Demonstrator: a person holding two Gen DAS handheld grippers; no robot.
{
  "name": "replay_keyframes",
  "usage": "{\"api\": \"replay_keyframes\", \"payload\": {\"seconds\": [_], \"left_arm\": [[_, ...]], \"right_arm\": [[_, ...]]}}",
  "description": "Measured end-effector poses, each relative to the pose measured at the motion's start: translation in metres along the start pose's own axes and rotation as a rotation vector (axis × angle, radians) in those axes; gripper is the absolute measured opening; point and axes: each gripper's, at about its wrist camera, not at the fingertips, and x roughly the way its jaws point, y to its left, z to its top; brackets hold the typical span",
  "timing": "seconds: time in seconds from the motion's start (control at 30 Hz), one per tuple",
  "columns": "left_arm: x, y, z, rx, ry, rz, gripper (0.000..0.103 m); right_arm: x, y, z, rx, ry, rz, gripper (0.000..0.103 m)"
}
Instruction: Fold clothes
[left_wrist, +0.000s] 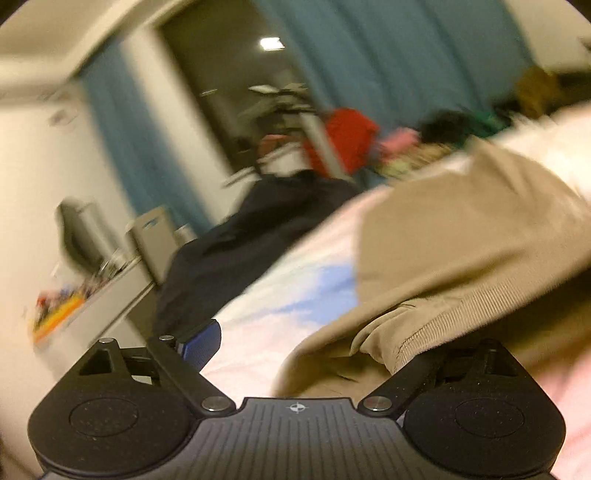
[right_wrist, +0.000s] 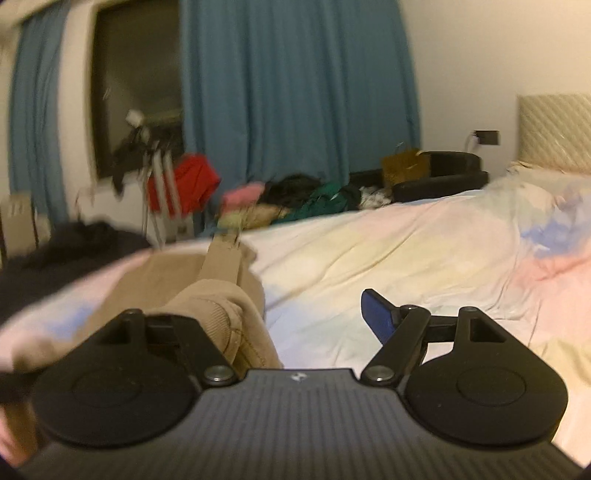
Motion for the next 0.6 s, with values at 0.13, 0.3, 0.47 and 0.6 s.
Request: {"api": "replay_keyframes", "payload": {"seconds": [0.13,0.3,0.47,0.6], "left_arm": [[-0.018,0.044,0.002,-0.247,-0.036,0.05,0.097],[-0.07,0.058,0.014,-0.293,-0.19,0.117,0.1],[-0.119,0.077,0.069,-0.376,-0.285,0.106,0.101],[-0.144,0.112,0.145,-0.468,-0.305,0.078,0.101]], "right_arm": [[0.021,0.005,-0.014,-0.042,0.164,0.08,0.074],[0.006,0.003,-0.01,-0.018,0.105,0.031,0.074],[-0.031,-0.016,0.068,0.098,-0.069,0.016,0.077],[-0.069,-0.013,0.16,0.03,-0.188,0.045,0.077]]}}
